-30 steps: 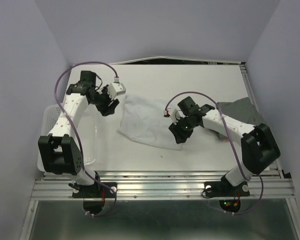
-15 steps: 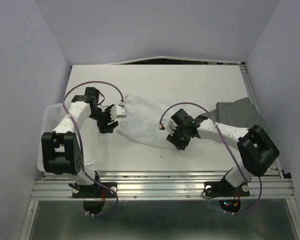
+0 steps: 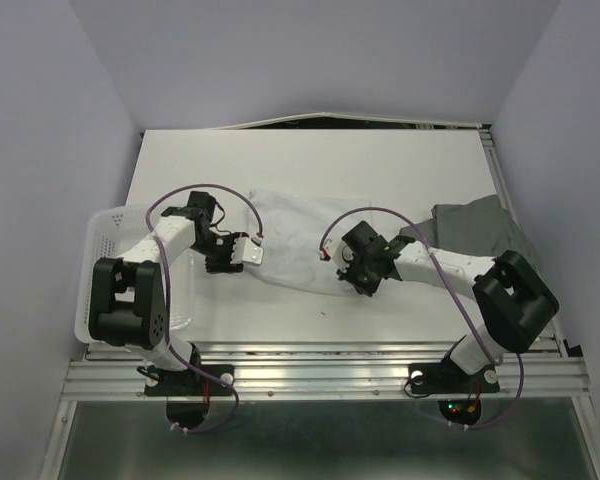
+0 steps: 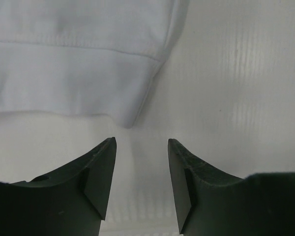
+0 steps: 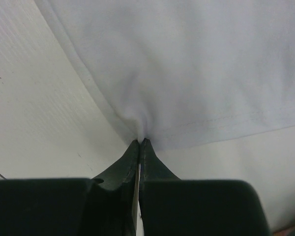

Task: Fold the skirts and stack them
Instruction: Flatten the skirt out

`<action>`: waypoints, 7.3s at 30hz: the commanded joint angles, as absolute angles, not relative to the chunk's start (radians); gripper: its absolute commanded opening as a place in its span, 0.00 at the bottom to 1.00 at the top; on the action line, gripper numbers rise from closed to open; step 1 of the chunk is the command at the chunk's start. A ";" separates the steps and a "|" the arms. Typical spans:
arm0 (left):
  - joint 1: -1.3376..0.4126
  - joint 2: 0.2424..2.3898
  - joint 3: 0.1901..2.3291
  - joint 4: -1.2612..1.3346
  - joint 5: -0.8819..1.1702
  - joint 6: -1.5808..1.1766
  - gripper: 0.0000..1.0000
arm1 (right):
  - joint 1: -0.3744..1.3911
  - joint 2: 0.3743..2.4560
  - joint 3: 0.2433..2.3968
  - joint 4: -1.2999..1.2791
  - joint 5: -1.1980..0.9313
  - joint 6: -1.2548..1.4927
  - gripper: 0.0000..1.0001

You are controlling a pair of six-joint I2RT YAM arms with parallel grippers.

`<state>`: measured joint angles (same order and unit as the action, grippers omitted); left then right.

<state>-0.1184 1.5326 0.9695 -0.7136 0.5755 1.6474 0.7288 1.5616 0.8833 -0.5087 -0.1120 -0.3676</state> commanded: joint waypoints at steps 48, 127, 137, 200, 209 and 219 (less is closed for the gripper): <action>-0.150 1.194 1.407 -0.313 0.540 0.785 0.00 | 0.307 1.315 1.485 -0.514 -0.153 -0.462 0.01; -0.225 1.554 1.183 -0.595 0.486 0.874 0.47 | 0.431 1.749 1.413 -0.818 -0.411 -0.437 0.40; -0.362 1.546 1.011 -0.436 0.368 0.899 0.69 | 0.509 1.744 1.189 -0.634 -0.348 -0.419 0.55; -0.388 1.672 0.939 -0.345 0.288 1.074 0.58 | 0.560 1.727 0.982 -0.443 -0.146 -0.546 0.20; -0.384 1.634 0.980 -0.544 0.348 1.150 0.37 | 0.560 1.658 1.002 -0.537 -0.141 -0.543 0.01; -0.397 1.552 1.043 -0.864 0.499 1.230 0.33 | 0.560 1.480 0.968 -0.736 -0.245 -0.581 0.01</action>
